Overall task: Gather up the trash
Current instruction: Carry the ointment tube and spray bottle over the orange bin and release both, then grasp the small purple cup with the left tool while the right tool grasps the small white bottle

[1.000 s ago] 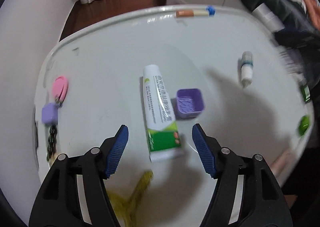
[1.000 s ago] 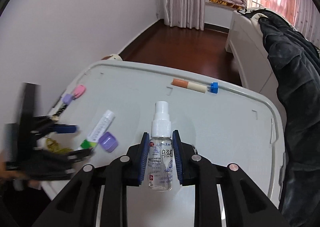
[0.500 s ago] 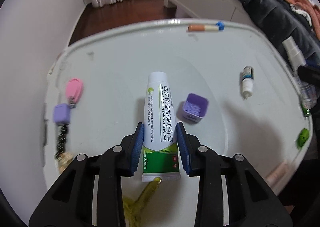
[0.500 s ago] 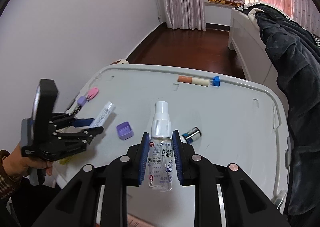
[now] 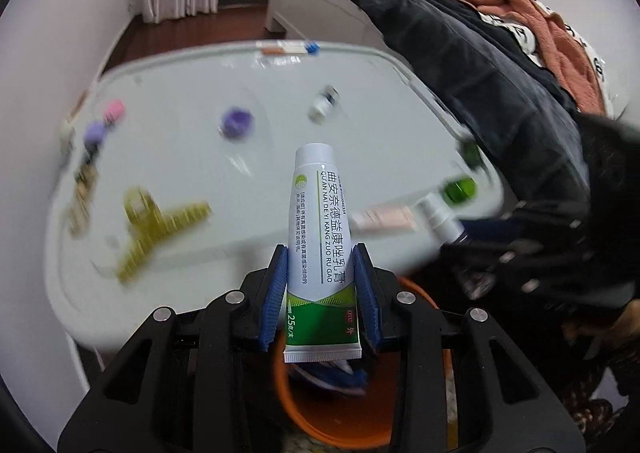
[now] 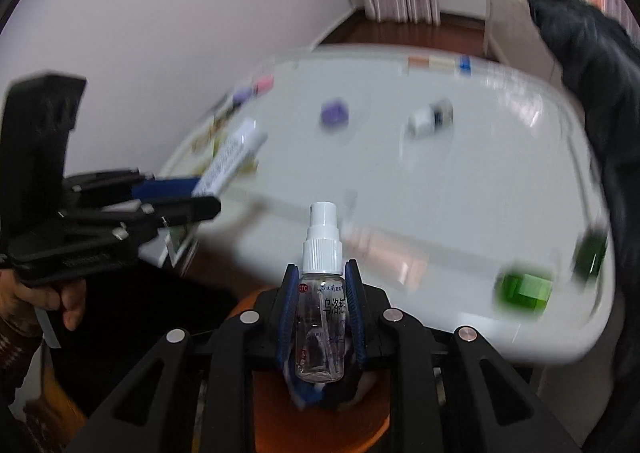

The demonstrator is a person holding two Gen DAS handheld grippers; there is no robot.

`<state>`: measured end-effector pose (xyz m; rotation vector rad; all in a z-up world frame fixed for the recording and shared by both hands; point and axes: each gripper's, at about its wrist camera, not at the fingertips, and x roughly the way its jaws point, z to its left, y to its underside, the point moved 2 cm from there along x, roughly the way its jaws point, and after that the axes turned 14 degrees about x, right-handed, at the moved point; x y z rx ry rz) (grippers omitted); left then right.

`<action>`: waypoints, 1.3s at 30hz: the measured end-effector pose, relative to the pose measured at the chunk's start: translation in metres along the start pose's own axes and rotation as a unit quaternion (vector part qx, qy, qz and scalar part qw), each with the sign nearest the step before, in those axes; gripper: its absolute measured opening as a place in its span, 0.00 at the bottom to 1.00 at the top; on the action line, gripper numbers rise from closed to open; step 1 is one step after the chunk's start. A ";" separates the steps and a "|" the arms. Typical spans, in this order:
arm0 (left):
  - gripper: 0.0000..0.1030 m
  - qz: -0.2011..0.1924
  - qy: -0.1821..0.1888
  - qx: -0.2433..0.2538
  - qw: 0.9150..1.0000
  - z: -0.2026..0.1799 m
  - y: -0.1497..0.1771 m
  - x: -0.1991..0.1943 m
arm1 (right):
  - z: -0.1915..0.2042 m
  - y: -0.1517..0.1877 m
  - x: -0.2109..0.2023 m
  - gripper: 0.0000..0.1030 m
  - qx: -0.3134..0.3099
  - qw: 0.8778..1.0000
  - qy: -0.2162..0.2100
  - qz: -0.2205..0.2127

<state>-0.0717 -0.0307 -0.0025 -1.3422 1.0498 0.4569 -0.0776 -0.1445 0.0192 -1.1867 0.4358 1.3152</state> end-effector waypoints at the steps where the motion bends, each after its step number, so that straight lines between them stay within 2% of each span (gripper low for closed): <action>1: 0.32 0.004 0.007 -0.003 1.000 -0.004 0.006 0.003 | -0.002 0.013 0.004 0.23 0.005 1.000 0.001 0.013; 7: 0.32 0.060 0.035 -0.011 0.998 -0.034 0.052 0.026 | -0.010 0.073 0.036 0.24 0.016 0.996 0.018 0.089; 8: 0.34 0.074 0.036 -0.018 0.996 -0.035 0.058 0.029 | -0.011 0.080 0.042 0.41 0.015 0.994 0.021 0.107; 9: 0.41 0.082 0.037 -0.025 0.996 -0.035 0.064 0.032 | -0.011 0.087 0.047 0.53 0.017 0.992 0.025 0.121; 10: 0.48 0.089 0.038 -0.033 0.995 -0.035 0.071 0.033 | -0.013 0.091 0.049 0.70 0.022 0.992 0.032 0.120; 11: 0.56 0.101 0.034 -0.043 0.993 -0.033 0.074 0.035 | -0.015 0.091 0.049 0.74 0.027 0.992 0.036 0.116; 13: 0.56 0.095 0.030 -0.046 0.994 -0.030 0.074 0.031 | -0.018 0.086 0.046 0.75 0.037 0.993 0.030 0.106; 14: 0.57 0.086 0.025 -0.044 0.995 -0.028 0.070 0.028 | -0.019 0.082 0.042 0.81 0.044 0.994 0.023 0.094; 16: 0.61 0.062 0.008 -0.035 0.997 -0.020 0.059 0.018 | -0.022 0.071 0.030 0.84 0.060 0.996 -0.001 0.067; 19: 0.70 0.014 -0.039 -0.016 0.999 -0.002 0.027 -0.001 | -0.028 0.039 0.002 0.96 0.092 0.994 -0.051 0.003; 21: 0.80 -0.007 -0.059 -0.011 0.998 0.011 0.005 -0.007 | -0.032 0.015 -0.011 0.96 0.112 0.990 -0.083 -0.025; 22: 0.81 -0.017 -0.070 -0.009 0.997 0.018 -0.007 -0.008 | -0.031 0.005 -0.015 0.96 0.117 0.989 -0.090 -0.032; 24: 0.87 -0.031 -0.094 -0.006 0.995 0.034 -0.033 -0.004 | -0.032 -0.016 -0.014 0.96 0.127 0.986 -0.106 -0.029; 27: 0.87 -0.022 -0.109 -0.010 0.994 0.061 -0.065 0.022 | -0.034 -0.050 0.003 0.96 0.141 0.985 -0.097 -0.020; 29: 0.87 0.003 -0.104 -0.015 0.994 0.079 -0.081 0.049 | -0.038 -0.070 0.012 0.96 0.155 0.984 -0.086 -0.030; 34: 0.87 0.023 -0.111 0.009 0.994 0.101 -0.098 0.097 | -0.054 -0.078 0.011 0.96 0.166 0.981 -0.061 -0.080; 37: 0.86 0.035 -0.125 0.039 0.991 0.101 -0.107 0.114 | -0.058 -0.076 0.013 0.96 0.143 0.985 -0.028 -0.094; 39: 0.84 0.036 -0.133 0.054 0.989 0.102 -0.114 0.124 | -0.059 -0.077 0.016 0.96 0.138 0.986 -0.027 -0.093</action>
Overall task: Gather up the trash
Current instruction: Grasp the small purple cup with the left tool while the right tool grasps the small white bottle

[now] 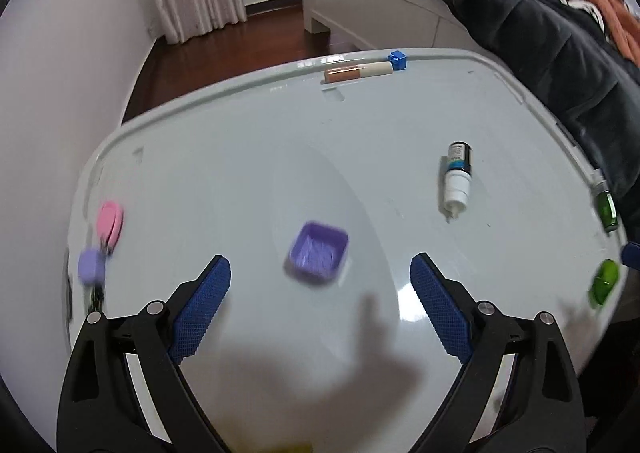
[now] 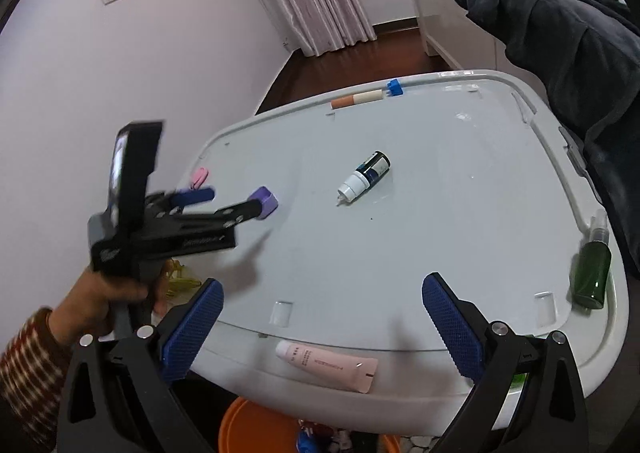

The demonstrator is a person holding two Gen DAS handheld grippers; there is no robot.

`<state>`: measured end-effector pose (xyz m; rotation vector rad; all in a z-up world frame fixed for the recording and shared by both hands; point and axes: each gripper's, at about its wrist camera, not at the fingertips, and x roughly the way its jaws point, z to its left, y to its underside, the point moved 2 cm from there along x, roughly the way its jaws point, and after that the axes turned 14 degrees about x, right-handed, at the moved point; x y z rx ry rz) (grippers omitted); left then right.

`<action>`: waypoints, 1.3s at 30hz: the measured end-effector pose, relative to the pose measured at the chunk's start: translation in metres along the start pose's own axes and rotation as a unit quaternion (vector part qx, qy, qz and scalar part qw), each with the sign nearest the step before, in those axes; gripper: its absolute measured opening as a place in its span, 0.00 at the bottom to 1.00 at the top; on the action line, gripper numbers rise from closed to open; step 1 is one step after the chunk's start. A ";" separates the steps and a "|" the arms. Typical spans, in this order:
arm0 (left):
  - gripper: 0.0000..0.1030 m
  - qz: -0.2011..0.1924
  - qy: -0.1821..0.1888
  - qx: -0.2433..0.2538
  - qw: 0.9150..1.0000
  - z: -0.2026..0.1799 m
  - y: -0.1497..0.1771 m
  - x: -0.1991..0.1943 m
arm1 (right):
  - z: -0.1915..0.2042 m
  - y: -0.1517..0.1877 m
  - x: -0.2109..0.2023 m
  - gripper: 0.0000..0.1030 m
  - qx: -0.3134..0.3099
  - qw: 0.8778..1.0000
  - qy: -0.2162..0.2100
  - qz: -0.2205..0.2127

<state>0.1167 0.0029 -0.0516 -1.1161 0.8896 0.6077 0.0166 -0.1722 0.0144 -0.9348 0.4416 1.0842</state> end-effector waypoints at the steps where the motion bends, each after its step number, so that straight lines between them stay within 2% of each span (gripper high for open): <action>1: 0.82 0.004 -0.005 0.003 1.000 0.000 -0.003 0.006 | 0.000 0.000 0.000 0.96 -0.001 1.000 -0.005 0.000; 2: 0.77 0.010 -0.006 0.004 1.000 0.001 -0.004 0.011 | 0.001 0.000 0.000 0.96 -0.004 1.000 -0.007 -0.002; 4: 0.56 0.030 -0.002 -0.001 1.000 0.004 -0.005 0.024 | 0.004 0.001 -0.002 0.96 -0.019 1.000 -0.002 -0.010; 5: 0.34 0.044 0.004 -0.010 0.999 0.006 -0.002 0.031 | 0.006 0.001 -0.003 0.96 -0.031 0.999 0.005 -0.016; 9: 0.35 0.038 0.013 -0.052 0.998 0.011 0.007 0.023 | 0.011 0.001 0.006 0.96 -0.071 0.996 0.050 -0.023; 12: 0.35 0.018 0.032 -0.077 0.996 0.008 0.011 0.001 | 0.008 -0.007 0.018 0.96 -0.055 0.997 0.058 0.002; 18: 0.35 -0.052 0.043 -0.087 0.994 -0.006 0.020 -0.061 | 0.011 -0.039 0.055 0.96 -0.039 0.994 0.096 0.021; 22: 0.35 -0.078 0.044 -0.088 0.992 -0.012 0.027 -0.081 | 0.017 -0.066 0.100 0.96 -0.053 0.987 0.147 0.024; 26: 0.35 -0.075 0.038 -0.079 0.993 -0.011 0.027 -0.079 | 0.020 -0.084 0.141 0.95 -0.053 0.982 0.181 0.028; 30: 0.35 -0.073 0.042 -0.084 0.993 -0.005 0.031 -0.079 | 0.025 -0.086 0.161 0.91 -0.060 0.978 0.197 0.034; 31: 0.35 -0.075 0.044 -0.082 0.993 -0.005 0.032 -0.080 | 0.026 -0.086 0.164 0.88 -0.064 0.978 0.198 0.033; 33: 0.35 -0.079 0.049 -0.082 0.992 -0.005 0.032 -0.083 | 0.030 -0.082 0.167 0.66 -0.082 0.976 0.201 0.038; 35: 0.35 -0.082 0.056 -0.083 0.992 -0.006 0.032 -0.084 | 0.030 -0.080 0.166 0.35 -0.082 0.980 0.177 0.046; 36: 0.35 -0.083 0.059 -0.085 0.991 -0.006 0.032 -0.085 | 0.030 -0.080 0.164 0.25 -0.082 0.980 0.174 0.047; 39: 0.35 -0.087 0.064 -0.087 0.990 -0.006 0.030 -0.085 | 0.028 -0.078 0.158 0.23 -0.087 0.981 0.163 0.060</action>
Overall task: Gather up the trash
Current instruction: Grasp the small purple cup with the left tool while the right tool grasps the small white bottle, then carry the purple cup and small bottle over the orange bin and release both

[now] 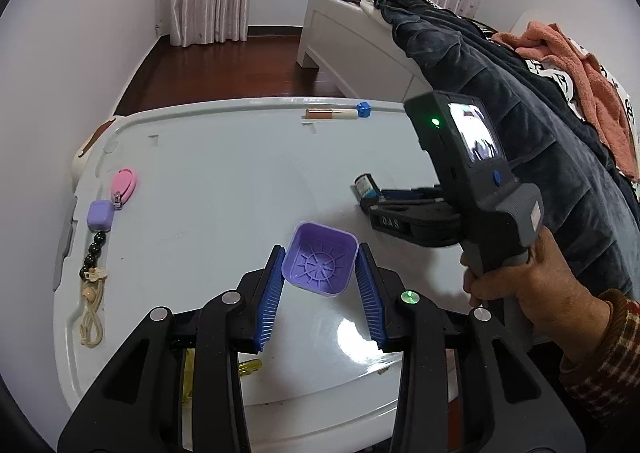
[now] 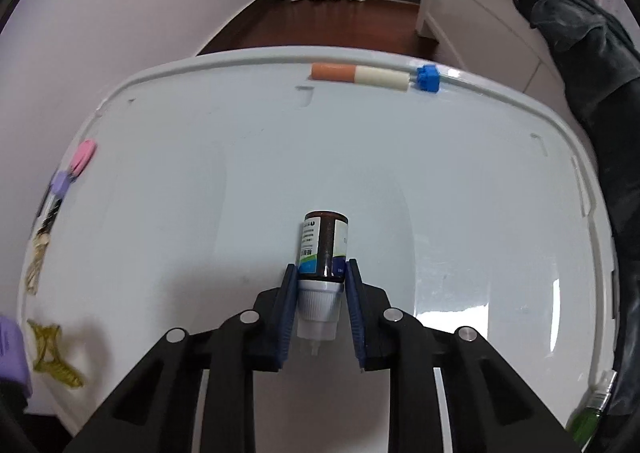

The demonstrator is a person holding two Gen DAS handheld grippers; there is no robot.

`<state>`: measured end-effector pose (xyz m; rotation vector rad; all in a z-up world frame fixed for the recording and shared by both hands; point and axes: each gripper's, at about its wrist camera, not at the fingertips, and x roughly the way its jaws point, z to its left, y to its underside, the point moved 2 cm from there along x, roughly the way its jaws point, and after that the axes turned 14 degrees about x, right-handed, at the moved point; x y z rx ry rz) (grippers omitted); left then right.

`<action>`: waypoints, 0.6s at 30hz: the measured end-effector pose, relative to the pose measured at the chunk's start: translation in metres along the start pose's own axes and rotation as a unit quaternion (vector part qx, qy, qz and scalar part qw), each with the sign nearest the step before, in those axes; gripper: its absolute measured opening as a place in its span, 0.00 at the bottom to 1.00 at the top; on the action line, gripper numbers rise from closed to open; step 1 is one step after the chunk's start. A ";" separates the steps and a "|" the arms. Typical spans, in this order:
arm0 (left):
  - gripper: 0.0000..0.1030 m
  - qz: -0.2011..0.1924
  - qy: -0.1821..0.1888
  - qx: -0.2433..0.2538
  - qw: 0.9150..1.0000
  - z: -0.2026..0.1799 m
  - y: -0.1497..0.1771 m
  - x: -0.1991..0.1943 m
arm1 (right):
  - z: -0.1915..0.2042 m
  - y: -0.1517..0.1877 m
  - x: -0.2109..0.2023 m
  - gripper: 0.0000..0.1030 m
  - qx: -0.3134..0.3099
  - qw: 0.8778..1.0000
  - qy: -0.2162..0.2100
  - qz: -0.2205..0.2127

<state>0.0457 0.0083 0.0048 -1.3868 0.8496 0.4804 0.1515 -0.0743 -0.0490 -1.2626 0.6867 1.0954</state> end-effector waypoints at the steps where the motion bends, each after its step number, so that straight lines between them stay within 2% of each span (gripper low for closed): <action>1: 0.35 -0.001 0.001 -0.001 1.000 0.000 0.000 0.000 | -0.002 0.003 -0.002 0.23 -0.003 1.000 -0.004 0.001; 9: 0.35 0.002 0.006 0.001 1.000 -0.005 0.001 -0.001 | -0.012 0.022 -0.054 0.23 0.001 0.999 -0.042 -0.033; 12: 0.35 -0.003 0.005 0.012 1.000 -0.013 0.004 -0.013 | -0.008 0.041 -0.085 0.23 -0.007 0.997 -0.060 -0.045; 15: 0.35 -0.010 0.013 0.023 1.000 -0.031 0.019 -0.031 | -0.006 0.076 -0.120 0.23 -0.031 0.995 -0.082 -0.047; 18: 0.35 0.007 0.030 0.029 0.999 -0.058 0.051 -0.045 | -0.008 0.134 -0.146 0.23 -0.060 0.993 -0.101 -0.023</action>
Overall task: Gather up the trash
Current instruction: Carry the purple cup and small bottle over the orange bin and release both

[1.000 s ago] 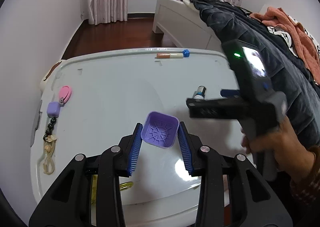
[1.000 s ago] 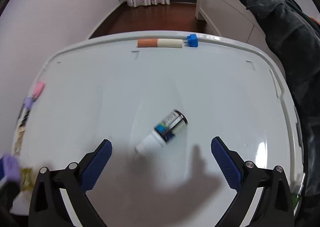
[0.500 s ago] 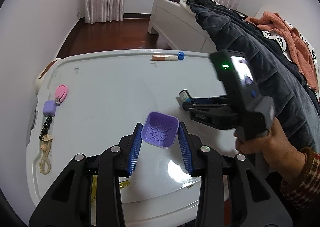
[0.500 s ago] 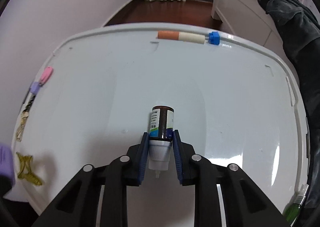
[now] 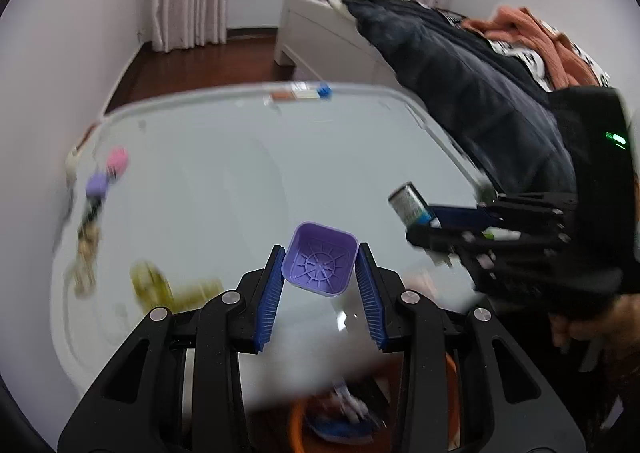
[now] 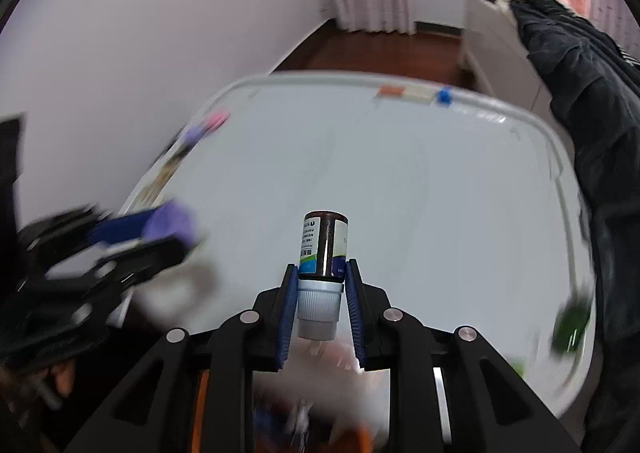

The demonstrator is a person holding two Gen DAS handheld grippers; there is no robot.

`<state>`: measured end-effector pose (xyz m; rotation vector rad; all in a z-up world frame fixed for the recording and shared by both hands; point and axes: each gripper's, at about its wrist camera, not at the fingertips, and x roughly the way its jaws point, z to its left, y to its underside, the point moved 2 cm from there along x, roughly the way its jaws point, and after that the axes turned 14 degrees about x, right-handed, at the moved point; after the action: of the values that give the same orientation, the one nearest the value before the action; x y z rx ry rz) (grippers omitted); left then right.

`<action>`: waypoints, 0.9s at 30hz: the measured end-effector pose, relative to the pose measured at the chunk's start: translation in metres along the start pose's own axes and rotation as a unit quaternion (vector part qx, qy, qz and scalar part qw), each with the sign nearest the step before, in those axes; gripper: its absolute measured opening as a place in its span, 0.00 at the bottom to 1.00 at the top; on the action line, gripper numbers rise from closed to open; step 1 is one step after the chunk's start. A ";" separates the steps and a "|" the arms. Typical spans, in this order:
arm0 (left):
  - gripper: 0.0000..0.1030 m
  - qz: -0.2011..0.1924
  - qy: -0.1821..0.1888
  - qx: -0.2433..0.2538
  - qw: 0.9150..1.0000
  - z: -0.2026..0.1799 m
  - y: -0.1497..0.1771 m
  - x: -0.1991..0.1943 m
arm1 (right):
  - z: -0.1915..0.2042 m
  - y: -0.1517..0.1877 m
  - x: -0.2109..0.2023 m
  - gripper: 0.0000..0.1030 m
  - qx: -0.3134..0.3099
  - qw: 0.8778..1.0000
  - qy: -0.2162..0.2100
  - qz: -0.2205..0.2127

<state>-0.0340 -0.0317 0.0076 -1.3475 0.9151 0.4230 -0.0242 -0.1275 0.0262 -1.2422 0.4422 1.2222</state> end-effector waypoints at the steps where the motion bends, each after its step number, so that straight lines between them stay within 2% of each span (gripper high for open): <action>1: 0.35 0.009 0.008 0.002 1.000 -0.009 0.011 -0.002 | 0.000 0.017 -0.006 0.23 -0.006 1.000 -0.004 0.011; 6: 0.35 0.069 0.031 -0.010 0.997 -0.044 0.069 -0.002 | -0.002 0.110 -0.002 0.23 -0.010 0.996 -0.011 0.090; 11: 0.35 0.148 0.047 -0.008 0.988 -0.070 0.114 0.020 | -0.020 0.162 0.029 0.24 0.026 0.986 -0.001 0.167; 12: 0.38 0.159 0.042 -0.001 0.986 -0.075 0.119 0.023 | -0.024 0.168 0.035 0.27 0.031 0.984 0.007 0.176; 13: 0.43 0.166 0.039 0.003 0.985 -0.076 0.121 0.026 | -0.025 0.171 0.037 0.44 0.036 0.982 0.011 0.184; 14: 0.55 0.173 0.037 0.003 0.984 -0.078 0.124 0.028 | -0.027 0.172 0.038 0.57 0.042 0.982 0.015 0.186; 15: 0.63 0.173 0.033 0.000 0.984 -0.077 0.124 0.028 | -0.029 0.171 0.038 0.59 0.046 0.982 0.017 0.182; 17: 0.68 0.163 0.027 -0.011 0.986 -0.073 0.121 0.024 | -0.034 0.161 0.029 0.61 0.056 0.986 0.015 0.157; 19: 0.70 0.148 0.022 -0.023 0.988 -0.065 0.116 0.019 | -0.035 0.153 0.022 0.69 0.060 0.989 0.014 0.135; 21: 0.70 0.125 0.010 -0.035 0.991 -0.055 0.107 0.012 | -0.037 0.146 0.011 0.71 0.060 0.992 0.009 0.112; 24: 0.70 0.079 -0.035 -0.043 0.995 -0.025 0.087 -0.008 | -0.036 0.137 0.000 0.75 0.048 0.995 0.009 0.082; 27: 0.71 0.042 -0.093 -0.060 0.993 0.014 0.064 -0.027 | -0.031 0.126 -0.005 0.79 0.038 0.997 0.009 0.060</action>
<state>-0.0926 0.0022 -0.0134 -1.3566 0.8036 0.6661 -0.1254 -0.1762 -0.0400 -1.1756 0.5786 1.2840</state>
